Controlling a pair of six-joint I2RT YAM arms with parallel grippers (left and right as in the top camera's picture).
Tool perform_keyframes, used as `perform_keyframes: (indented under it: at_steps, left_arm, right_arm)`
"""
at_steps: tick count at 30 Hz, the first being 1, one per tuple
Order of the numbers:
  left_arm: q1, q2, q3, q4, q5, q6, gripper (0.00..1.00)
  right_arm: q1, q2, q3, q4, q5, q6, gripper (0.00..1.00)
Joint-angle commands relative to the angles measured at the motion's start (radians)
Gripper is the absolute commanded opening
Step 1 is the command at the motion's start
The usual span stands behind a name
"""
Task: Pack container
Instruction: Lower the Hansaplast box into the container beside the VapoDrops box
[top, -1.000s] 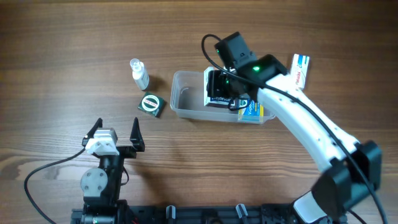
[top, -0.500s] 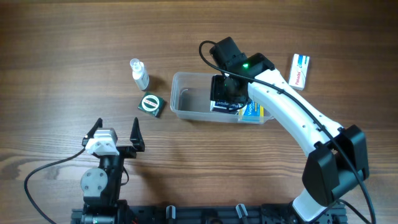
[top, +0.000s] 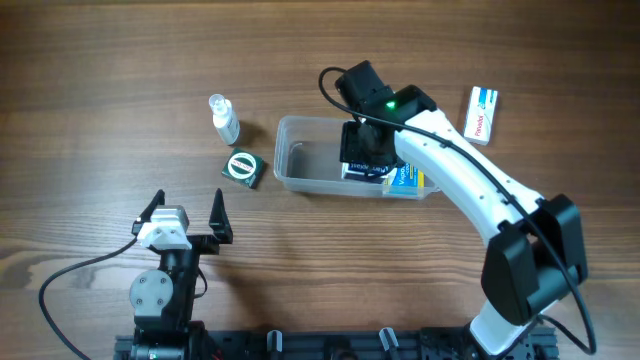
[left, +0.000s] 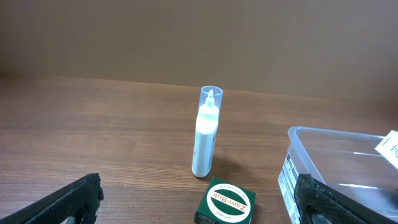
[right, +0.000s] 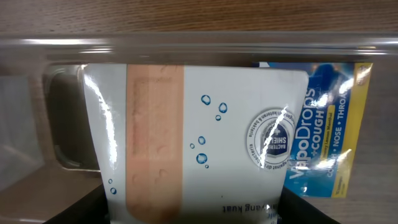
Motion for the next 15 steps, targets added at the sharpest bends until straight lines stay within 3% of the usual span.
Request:
perform_keyframes:
  at_steps: [1,15]
  left_arm:
    - [-0.005,-0.006,-0.005,0.000,-0.010,0.015,1.00]
    - [-0.005,-0.006,-0.005,0.000,-0.010,0.015,1.00]
  right_arm:
    - [0.003,0.043,-0.009,0.009,0.024,0.022,0.65]
    - [0.003,0.124,-0.010,0.031,0.024,0.021,0.66]
